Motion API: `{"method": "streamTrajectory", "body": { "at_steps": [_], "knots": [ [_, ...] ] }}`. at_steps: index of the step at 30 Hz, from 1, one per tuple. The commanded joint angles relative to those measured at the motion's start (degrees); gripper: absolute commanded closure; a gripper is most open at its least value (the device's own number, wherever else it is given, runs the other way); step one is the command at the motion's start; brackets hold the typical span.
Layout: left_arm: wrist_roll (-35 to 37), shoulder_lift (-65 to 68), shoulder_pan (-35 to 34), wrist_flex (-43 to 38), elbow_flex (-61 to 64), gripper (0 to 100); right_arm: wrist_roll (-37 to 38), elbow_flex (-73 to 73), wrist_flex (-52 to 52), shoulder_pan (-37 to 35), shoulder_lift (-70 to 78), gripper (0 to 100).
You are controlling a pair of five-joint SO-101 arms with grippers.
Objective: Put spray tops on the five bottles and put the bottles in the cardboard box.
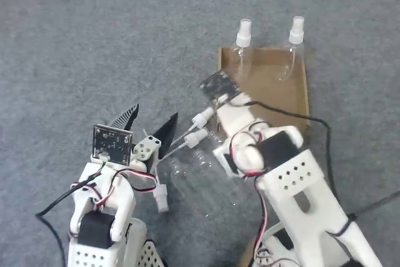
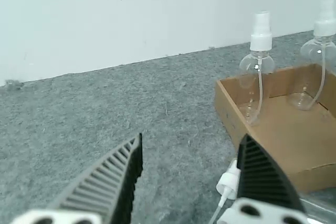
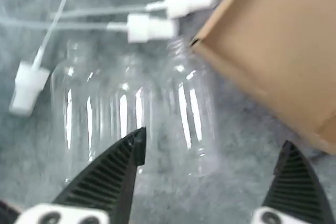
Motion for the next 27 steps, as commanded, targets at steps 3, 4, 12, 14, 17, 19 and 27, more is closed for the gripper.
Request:
{"method": "streamTrajectory", "body": {
  "at_steps": [3, 4, 12, 14, 17, 19, 27],
  "knots": [
    [-0.53, -0.53, -2.20, 3.43, -2.51, 73, 1.14, 1.05, 0.40, -3.74, -1.98, 67.1],
    [-1.49, -0.53, -3.87, 6.33, -2.95, 73, 1.23, 1.32, 0.40, -3.74, -1.98, 67.1],
    [-1.93, -0.53, -15.91, 7.82, 0.66, 73, 3.43, 4.31, -0.04, -3.82, -1.98, 67.0],
    [-1.93, -0.53, -16.26, 6.07, 2.33, 73, 3.43, 4.92, -0.13, -4.97, -1.98, 67.0],
    [-1.93, -0.53, -16.35, 4.92, 3.38, 73, 3.52, 6.42, -1.63, -8.22, -1.89, 67.0],
    [-1.93, -0.53, -16.35, 5.01, 3.38, 73, 3.52, 7.56, -2.68, -9.36, -1.89, 67.1],
    [-1.93, -0.53, -16.26, 5.10, 3.56, 73, 3.52, 8.18, -5.49, -9.27, 2.77, 67.1]
  ]
}}
